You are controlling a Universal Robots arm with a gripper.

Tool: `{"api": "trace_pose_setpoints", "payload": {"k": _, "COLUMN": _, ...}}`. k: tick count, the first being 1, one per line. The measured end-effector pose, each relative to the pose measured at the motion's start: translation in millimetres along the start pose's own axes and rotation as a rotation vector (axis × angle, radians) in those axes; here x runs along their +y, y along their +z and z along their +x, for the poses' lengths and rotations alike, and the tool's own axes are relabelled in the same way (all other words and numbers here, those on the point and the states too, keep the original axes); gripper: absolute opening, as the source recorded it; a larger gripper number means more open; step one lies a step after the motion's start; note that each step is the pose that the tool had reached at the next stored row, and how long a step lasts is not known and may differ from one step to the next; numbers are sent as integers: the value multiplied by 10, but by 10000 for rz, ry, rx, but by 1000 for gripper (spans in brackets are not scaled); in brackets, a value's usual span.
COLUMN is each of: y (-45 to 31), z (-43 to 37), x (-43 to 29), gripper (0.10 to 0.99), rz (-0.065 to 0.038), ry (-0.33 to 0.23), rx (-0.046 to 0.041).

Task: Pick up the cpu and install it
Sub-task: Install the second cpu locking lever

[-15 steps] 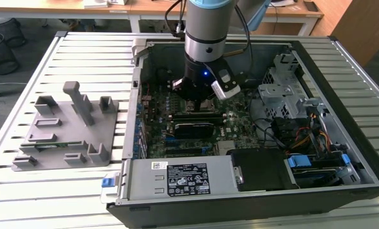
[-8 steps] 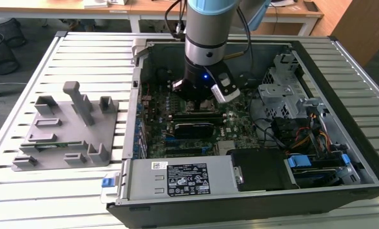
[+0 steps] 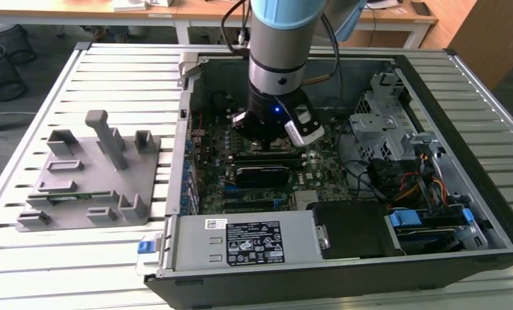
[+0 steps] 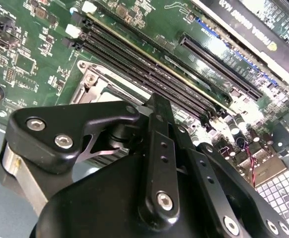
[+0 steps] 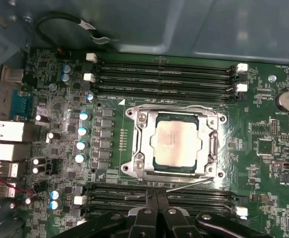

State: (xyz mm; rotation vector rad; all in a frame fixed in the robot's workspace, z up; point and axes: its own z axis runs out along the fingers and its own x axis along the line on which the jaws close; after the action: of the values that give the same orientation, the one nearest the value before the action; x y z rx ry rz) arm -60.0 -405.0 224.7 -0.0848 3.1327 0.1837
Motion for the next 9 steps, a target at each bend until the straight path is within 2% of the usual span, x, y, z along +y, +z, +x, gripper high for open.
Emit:
{"api": "trace_pose_setpoints", "payload": {"k": 3, "y": 18, "z": 21, "x": -6, "gripper": 106, "rz": -61, "ry": -2, "rx": -5}}
{"api": "trace_pose_setpoints", "payload": {"k": 9, "y": 84, "z": 39, "x": -15, "gripper": 106, "rz": -100, "ry": 1, "rx": 16}}
